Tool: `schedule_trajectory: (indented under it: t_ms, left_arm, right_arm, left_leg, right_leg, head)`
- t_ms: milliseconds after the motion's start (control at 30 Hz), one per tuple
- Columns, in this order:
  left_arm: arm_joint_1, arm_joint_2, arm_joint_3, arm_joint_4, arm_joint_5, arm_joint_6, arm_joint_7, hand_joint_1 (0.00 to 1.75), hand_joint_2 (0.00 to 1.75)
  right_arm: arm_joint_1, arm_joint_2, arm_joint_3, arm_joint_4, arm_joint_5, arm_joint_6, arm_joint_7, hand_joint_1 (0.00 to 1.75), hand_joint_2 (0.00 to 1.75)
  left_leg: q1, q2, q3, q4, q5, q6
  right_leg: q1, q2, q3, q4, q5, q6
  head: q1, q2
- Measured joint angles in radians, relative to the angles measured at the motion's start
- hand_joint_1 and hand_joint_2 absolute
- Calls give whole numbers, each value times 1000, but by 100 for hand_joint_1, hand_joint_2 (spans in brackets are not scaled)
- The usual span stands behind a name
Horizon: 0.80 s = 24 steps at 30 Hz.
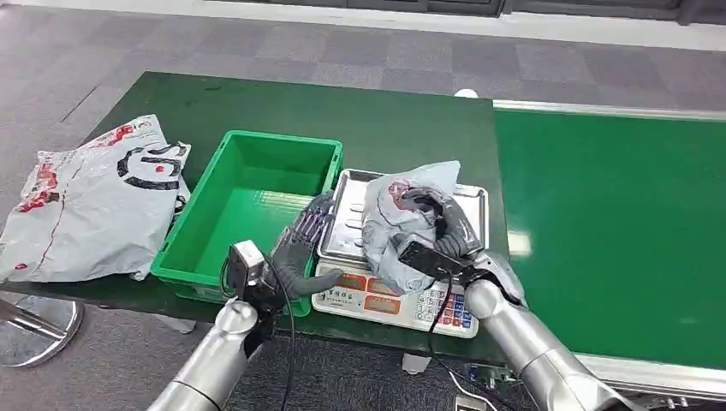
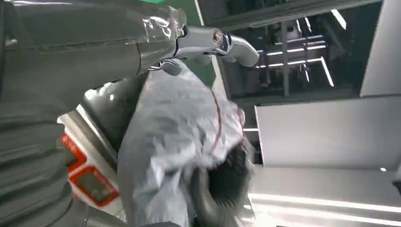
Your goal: Moved the parcel from conveyor to table for the left to box.
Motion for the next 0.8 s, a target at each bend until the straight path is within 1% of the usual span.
schedule_trajectory:
  t_ms: [133, 233, 333, 367, 433, 533, 667, 800]
  left_arm:
    - [-28, 0, 15, 37, 2, -2, 0, 0, 175]
    - [-44, -5, 36, 65, 20, -14, 0, 0, 175]
    - [-77, -8, 73, 114, 55, -51, 0, 0, 175]
    - [-90, -8, 90, 133, 58, -53, 0, 0, 175]
    - [-110, -9, 116, 154, 52, -45, 0, 0, 175]
    - [-134, -16, 141, 181, 50, -31, 0, 0, 175]
    - [-158, -29, 173, 203, 39, 15, 0, 0, 175]
    - [-172, -49, 188, 195, 4, 70, -1, 0, 175]
  right_arm:
    - [12, -8, -20, -67, -12, 7, 9, 0, 175]
    - [17, -7, -48, -108, -59, 4, -16, 0, 175]
    - [36, 4, -113, -181, -168, -25, -96, 0, 175]
    - [53, 14, -149, -229, -219, -49, -137, 0, 175]
    - [86, 33, -206, -320, -295, -88, -186, 0, 175]
    - [122, 48, -263, -423, -332, -115, -196, 0, 175]
    - [184, 55, -295, -581, -401, -204, -198, 0, 175]
    - [239, 57, -308, -713, -432, -203, -200, 0, 175]
  left_leg:
    - [0, 1, 0, 0, 0, 0]
    - [0, 1, 0, 0, 0, 0]
    - [0, 0, 0, 0, 0, 0]
    - [0, 0, -1, 0, 0, 0]
    - [0, -1, -1, 0, 0, 0]
    - [0, -1, -1, 0, 0, 0]
    - [0, -1, -1, 0, 0, 0]
    - [0, -1, -2, 0, 0, 0]
  right_leg:
    - [0, 2, 0, 0, 0, 0]
    - [0, 1, -1, 0, 0, 0]
    - [0, 0, 0, 0, 0, 0]
    - [0, 0, 0, 0, 0, 0]
    - [0, 0, 0, 0, 0, 0]
    - [0, 0, -1, 0, 0, 0]
    - [0, -1, -1, 0, 0, 0]
    - [0, -1, -1, 0, 0, 0]
  head:
    - [0, 0]
    - [0, 0]
    - [0, 0]
    - [0, 0]
    - [0, 0]
    - [0, 0]
    - [0, 0]
    - [0, 0]
